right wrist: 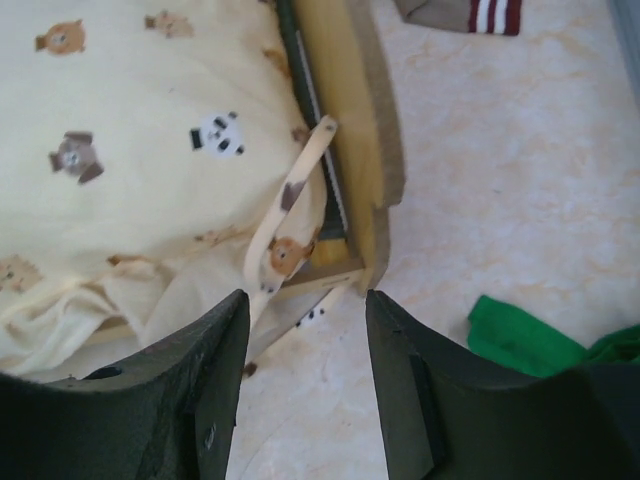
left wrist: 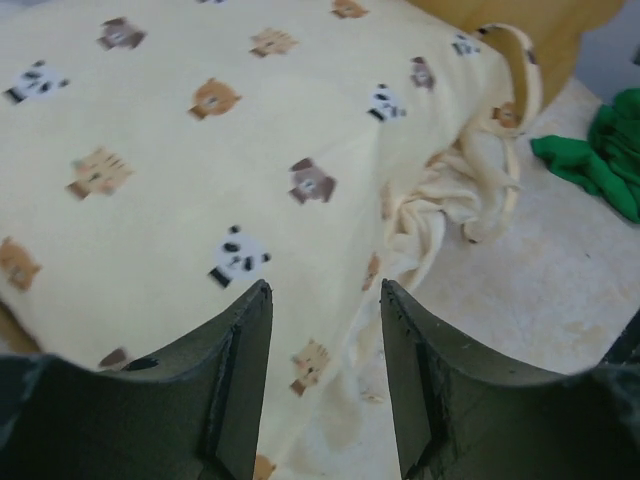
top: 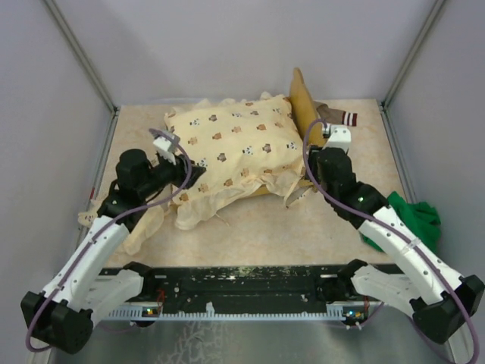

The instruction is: Set up the pet bed

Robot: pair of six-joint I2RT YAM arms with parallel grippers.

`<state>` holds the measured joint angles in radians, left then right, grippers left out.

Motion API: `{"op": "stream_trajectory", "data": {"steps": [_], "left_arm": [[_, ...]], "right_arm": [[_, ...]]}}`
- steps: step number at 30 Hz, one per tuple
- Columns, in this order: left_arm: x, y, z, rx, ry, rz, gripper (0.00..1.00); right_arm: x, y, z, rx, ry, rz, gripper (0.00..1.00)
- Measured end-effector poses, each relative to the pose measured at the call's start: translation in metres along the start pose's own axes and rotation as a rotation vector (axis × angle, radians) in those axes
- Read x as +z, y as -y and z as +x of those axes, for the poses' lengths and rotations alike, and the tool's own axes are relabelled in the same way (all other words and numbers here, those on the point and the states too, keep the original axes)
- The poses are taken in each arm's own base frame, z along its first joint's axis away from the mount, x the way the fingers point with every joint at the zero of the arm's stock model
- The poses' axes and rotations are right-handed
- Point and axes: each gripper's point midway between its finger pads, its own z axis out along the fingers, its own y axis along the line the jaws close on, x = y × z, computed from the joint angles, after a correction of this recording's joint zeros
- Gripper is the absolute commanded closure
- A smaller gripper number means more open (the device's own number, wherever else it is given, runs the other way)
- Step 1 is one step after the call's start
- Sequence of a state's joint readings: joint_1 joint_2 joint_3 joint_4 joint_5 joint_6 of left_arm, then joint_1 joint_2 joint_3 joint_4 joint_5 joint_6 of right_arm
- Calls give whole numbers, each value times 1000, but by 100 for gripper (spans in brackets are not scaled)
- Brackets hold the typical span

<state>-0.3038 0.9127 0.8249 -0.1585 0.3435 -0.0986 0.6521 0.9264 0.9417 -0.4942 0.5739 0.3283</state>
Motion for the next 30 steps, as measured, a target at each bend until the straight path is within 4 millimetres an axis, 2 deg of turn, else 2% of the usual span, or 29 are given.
{"op": "stream_trajectory", "data": {"steps": [5, 9, 11, 13, 17, 22, 25, 28, 30], "left_arm": [[23, 59, 2, 147, 34, 233, 45], [46, 99, 19, 280, 24, 381, 41], [58, 122, 33, 350, 9, 454, 41], [71, 142, 46, 422, -7, 516, 41], [91, 166, 60, 514, -14, 584, 41], [103, 183, 71, 625, 5, 630, 42], [104, 189, 75, 677, 16, 646, 44], [103, 194, 75, 722, 34, 661, 45], [102, 197, 79, 751, 38, 672, 45]], "right_arm": [[27, 27, -28, 5, 3, 64, 40], [52, 35, -38, -21, -14, 77, 38], [65, 34, -36, -48, -37, 73, 46], [79, 31, -30, -85, -71, 58, 60], [93, 25, -20, -143, -130, 25, 79], [81, 16, -15, -122, -164, -57, 88], [59, 10, -5, -100, -196, -109, 90], [40, 10, 4, -71, -211, -137, 90], [30, 10, 10, -61, -215, -145, 82]]}}
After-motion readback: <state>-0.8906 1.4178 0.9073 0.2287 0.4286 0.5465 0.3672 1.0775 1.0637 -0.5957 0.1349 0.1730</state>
